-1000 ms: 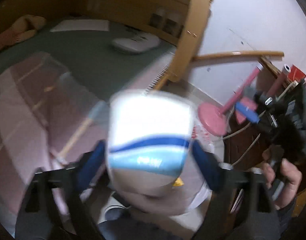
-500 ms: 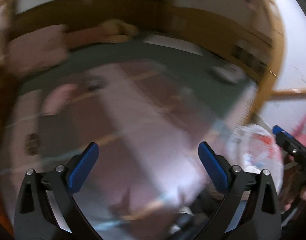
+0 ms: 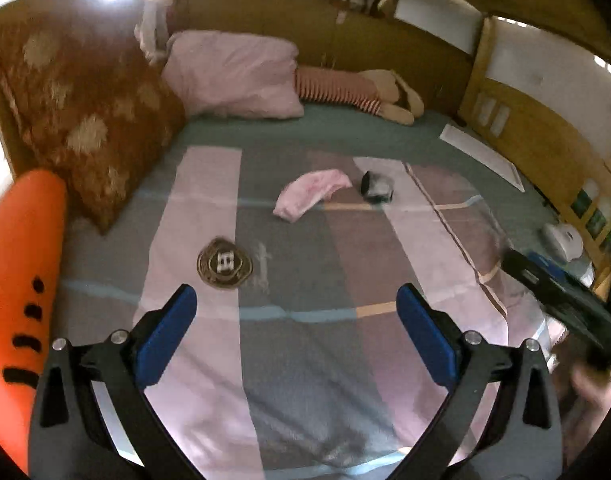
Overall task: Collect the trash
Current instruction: 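Move both open tools back over the bed, then grasp the pink tissue with the left tool while the right tool grasps the grey plastic bag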
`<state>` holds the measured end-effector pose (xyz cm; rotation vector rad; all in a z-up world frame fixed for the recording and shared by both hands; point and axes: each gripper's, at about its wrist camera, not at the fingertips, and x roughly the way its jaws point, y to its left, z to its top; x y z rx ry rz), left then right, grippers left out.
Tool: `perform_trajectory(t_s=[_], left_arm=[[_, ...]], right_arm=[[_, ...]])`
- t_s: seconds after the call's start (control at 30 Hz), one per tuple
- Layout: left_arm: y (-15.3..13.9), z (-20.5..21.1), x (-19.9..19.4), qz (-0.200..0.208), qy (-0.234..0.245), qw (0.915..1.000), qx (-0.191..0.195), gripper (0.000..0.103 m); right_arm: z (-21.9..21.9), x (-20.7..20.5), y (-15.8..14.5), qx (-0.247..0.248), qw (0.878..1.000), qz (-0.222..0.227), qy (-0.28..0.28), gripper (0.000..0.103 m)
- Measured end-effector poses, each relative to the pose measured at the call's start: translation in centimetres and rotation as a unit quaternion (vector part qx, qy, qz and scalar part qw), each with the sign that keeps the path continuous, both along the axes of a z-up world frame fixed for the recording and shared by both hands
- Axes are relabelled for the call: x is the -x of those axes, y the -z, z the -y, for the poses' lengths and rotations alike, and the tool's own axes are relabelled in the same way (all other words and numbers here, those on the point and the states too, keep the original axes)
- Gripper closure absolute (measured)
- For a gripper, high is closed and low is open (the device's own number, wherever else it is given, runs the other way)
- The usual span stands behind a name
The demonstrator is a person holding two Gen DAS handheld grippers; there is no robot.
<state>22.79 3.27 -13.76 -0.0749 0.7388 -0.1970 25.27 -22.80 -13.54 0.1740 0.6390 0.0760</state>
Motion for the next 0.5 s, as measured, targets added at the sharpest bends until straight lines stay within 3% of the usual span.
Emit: perform_trajectory(t_s=[0.17,0.37,0.5], left_arm=[[-0.5,0.5,0.0,-0.002,0.008,0.9999,0.007,0.004],[0.6,-0.1,-0.7,-0.019,0.007,0.9998,0.004,0.004],[1.4,-0.5,-1.7,-0.026,0.006,0.9996,-0.006,0.004]], right_arm=[[-0.8,-8.9,1.1,0.007,1.0,-0.016,0.02,0.014],[-1.2,-22.4,6.2,0.042,0.994,-0.082,0.065,0.014],[-1.7,-28.2,8.8,0.07,0.989,-0.111,0.073,0.014]])
